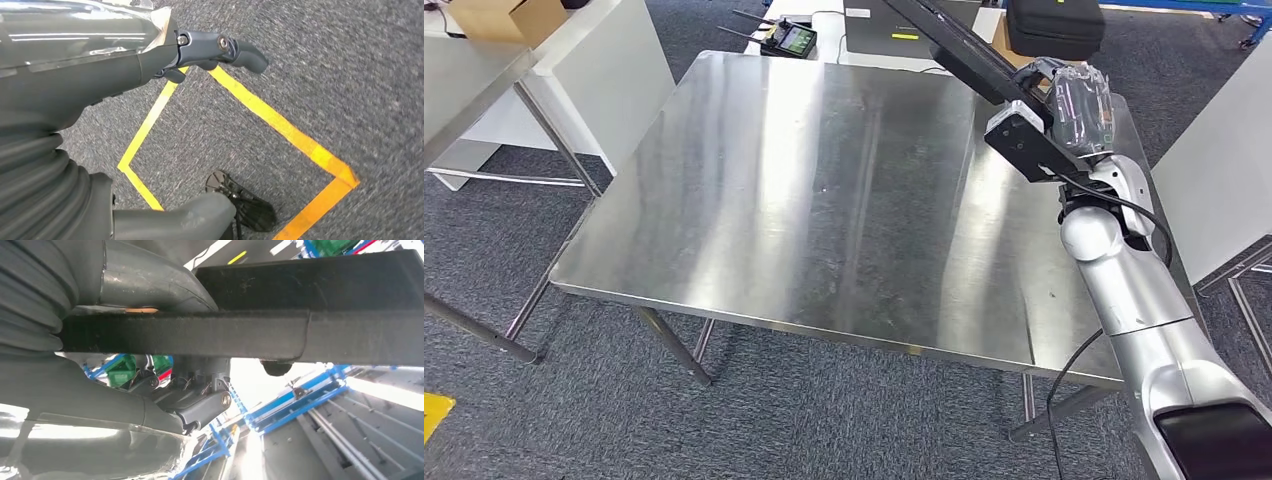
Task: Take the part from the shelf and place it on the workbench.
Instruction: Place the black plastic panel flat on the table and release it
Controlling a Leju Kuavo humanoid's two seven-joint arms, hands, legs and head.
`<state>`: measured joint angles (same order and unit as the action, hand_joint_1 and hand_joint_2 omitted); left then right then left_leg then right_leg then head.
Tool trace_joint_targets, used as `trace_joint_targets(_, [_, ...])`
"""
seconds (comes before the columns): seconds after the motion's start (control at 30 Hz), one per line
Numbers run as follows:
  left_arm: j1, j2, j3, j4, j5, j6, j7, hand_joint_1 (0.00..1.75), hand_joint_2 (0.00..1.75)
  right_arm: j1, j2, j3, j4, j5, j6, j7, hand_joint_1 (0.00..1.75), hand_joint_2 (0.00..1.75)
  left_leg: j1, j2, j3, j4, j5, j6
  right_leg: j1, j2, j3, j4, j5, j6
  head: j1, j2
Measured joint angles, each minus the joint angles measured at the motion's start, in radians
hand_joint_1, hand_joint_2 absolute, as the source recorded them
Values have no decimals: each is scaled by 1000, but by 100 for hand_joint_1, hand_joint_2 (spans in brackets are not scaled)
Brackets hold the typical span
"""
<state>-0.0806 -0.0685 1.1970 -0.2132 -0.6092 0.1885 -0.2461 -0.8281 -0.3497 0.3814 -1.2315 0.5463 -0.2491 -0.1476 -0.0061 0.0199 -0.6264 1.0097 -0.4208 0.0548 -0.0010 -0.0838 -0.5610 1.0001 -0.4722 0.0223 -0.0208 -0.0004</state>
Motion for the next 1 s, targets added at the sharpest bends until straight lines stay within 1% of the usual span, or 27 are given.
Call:
trace_joint_targets(0.03, [0, 0, 0, 0, 0, 0, 0, 0, 175, 0, 0, 0, 0, 0, 0, 0, 175, 175, 2, -8, 5, -8, 4, 5, 0, 12, -4, 12, -9, 3, 1, 0])
trace_joint_targets(0.07, [-1, 0, 0, 0, 0, 0, 0, 0, 175, -1, -1, 0, 0, 0, 0, 0, 175, 175, 5, -16, 10, -16, 9, 10, -1, 31, -17, 42, -25, 3, 2, 0])
trace_joint_targets(0.13, [-3, -1, 0, 0, 0, 0, 0, 0, 175, 0, -4, -1, 1, 0, 0, 0, 175, 175, 7, -32, 15, -22, 13, 16, -6, 70, -76, 166, -78, -2, 6, 0])
trace_joint_targets(0.17, [-3, -1, 0, 0, 0, 0, 0, 0, 175, 2, -6, -1, 1, 0, 0, 0, 175, 175, 7, -40, 15, -22, 12, 16, -8, 77, -111, 234, -101, -1, 7, 0])
trace_joint_targets(0.2, [-3, -1, 0, 0, 0, 0, 0, 0, 175, 4, -7, -1, 2, 0, 0, 0, 175, 175, 7, -50, 15, -22, 12, 16, -10, 79, -137, 279, -112, 3, 8, 0])
trace_joint_targets(0.23, [-3, -2, 0, 0, 0, 0, 0, 0, 175, 7, -8, -1, 3, 0, 0, 0, 175, 175, 8, -60, 15, -21, 12, 16, -12, 79, -145, 284, -105, 12, 8, 0])
trace_joint_targets(0.27, [-3, -2, 0, 0, 0, 0, 0, 0, 175, 8, -9, -1, 3, 0, 0, 0, 175, 175, 8, -69, 16, -19, 11, 14, -15, 80, -131, 248, -82, 23, 8, 0])
trace_joint_targets(0.3, [-3, -2, 0, 0, 0, -1, 0, 0, 175, 8, -9, -1, 3, 0, 0, 0, 175, 175, 9, -78, 17, -16, 9, 12, -18, 82, -99, 177, -48, 35, 9, 0])
trace_joint_targets(0.33, [-3, -2, 0, 0, 0, -1, 0, 0, 175, 8, -9, -1, 3, 0, 0, 0, 175, 175, 9, -86, 16, -12, 6, 7, -21, 88, -65, 105, -20, 42, 9, 0])
trace_joint_targets(0.37, [-3, -2, 0, 0, 0, -1, 0, 0, 175, 7, -10, -1, 4, 0, 0, 0, 175, 175, 8, -93, 13, -6, 3, 2, -23, 93, -39, 48, 0, 43, 9, 0])
trace_joint_targets(0.4, [-3, -2, 0, 0, 0, -1, 0, 0, 175, 7, -10, 0, 4, 0, 0, 0, 175, 175, 7, -99, 9, -2, 2, -3, -22, 96, -23, 16, 10, 38, 9, 0])
trace_joint_targets(0.47, [0, -2, 0, 0, 0, 0, 0, 0, 175, 7, -9, 0, 4, 0, 0, 0, 175, 175, 6, -107, 1, 1, 2, -11, -18, 93, -20, 8, 13, 23, 9, 0])
trace_joint_targets(0.5, [1, -2, 0, 1, 0, -3, -3, 0, 175, 7, -8, 0, 4, 4, 2, 2, 175, 175, 7, -107, -2, 2, 1, -14, -20, 90, -20, 8, 15, 16, 8, 0])
trace_joint_targets(0.53, [3, -2, 0, 1, 0, -19, -18, 0, 175, 6, -8, 2, 7, 20, 15, 18, 175, 175, 7, -99, -6, 12, -5, -18, -22, 86, -19, 7, 16, 10, 7, 0])
trace_joint_targets(0.57, [3, -1, 0, 0, 0, -51, -49, 0, 175, 4, -5, 10, 25, 62, 28, 55, 175, 175, 8, -83, -18, 37, -20, -23, -25, 82, -17, 5, 16, 2, 5, 0])
trace_joint_targets(0.6, [2, 0, 0, 0, 0, -96, -91, 0, 175, 1, 3, 23, 66, 136, 29, 122, 175, 175, 9, -64, -38, 82, -43, -27, -27, 79, -14, 4, 16, -5, 3, 0])
trace_joint_targets(0.63, [0, 1, 0, -1, 0, -140, -133, 0, 175, -3, 13, 38, 117, 221, 22, 199, 175, 175, 10, -45, -67, 143, -71, -32, -25, 76, -12, 4, 15, -11, 0, 0])
trace_joint_targets(0.67, [-4, 1, 0, -2, -1, -179, -167, 0, 175, 2, 36, 58, 207, 377, -32, 325, 175, 175, 12, -34, -102, 212, -98, -36, -23, 72, -10, 4, 14, -15, -2, 0])
trace_joint_targets(0.7, [-8, 1, -1, -2, -2, -202, -185, 0, 175, 15, 61, 75, 301, 566, -102, 453, 175, 175, 14, -29, -132, 264, -115, -38, -20, 66, -9, 4, 13, -16, -3, 0])
trace_joint_targets(0.73, [-10, 0, -1, -2, -3, -212, -192, 0, 175, 33, 83, 86, 387, 756, -166, 555, 175, 175, 16, -27, -147, 283, -115, -40, -18, 60, -9, 5, 12, -18, -4, 0])
trace_joint_targets(0.77, [-11, 0, -2, -2, -4, -219, -197, 0, 175, 51, 107, 96, 477, 931, -226, 638, 175, 175, 16, -26, -140, 263, -96, -39, -17, 55, -9, 5, 12, -18, -6, 0])
trace_joint_targets(0.8, [-10, 0, -2, -3, -4, -220, -198, 0, 175, 60, 119, 99, 533, 1020, -250, 649, 175, 175, 17, -24, -112, 206, -64, -36, -17, 52, -9, 5, 11, -18, -6, 0])
trace_joint_targets(0.83, [-9, 1, -2, -3, -5, -220, -199, 0, 175, 61, 129, 101, 577, 1047, -257, 633, 175, 175, 16, -20, -74, 133, -33, -31, -16, 52, -9, 5, 11, -18, -7, 0])
trace_joint_targets(0.87, [-9, 2, -2, -5, -6, -220, -200, 0, 175, 59, 136, 100, 613, 1039, -258, 611, 175, 175, 14, -16, -41, 71, -12, -26, -13, 51, -10, 5, 9, -16, -7, 0])
trace_joint_targets(0.9, [-11, 3, -2, -6, -8, -220, -202, 0, 175, 57, 140, 98, 644, 1030, -258, 595, 175, 175, 13, -14, -19, 30, 0, -25, -8, 51, -11, 7, 7, -15, -6, 0])
trace_joint_targets(0.93, [-12, 2, -2, -7, -9, -220, -204, 0, 175, 56, 142, 95, 670, 1022, -257, 587, 175, 175, 10, -13, -8, 11, 2, -27, -3, 49, -13, 9, 5, -13, -5, 0])
trace_joint_targets(1.0, [-11, 1, -2, -8, -11, -220, -206, 0, 175, 56, 144, 88, 710, 1012, -257, 576, 175, 175, 4, -18, -7, 7, 4, -33, 3, 46, -15, 11, 2, -12, -3, 0])
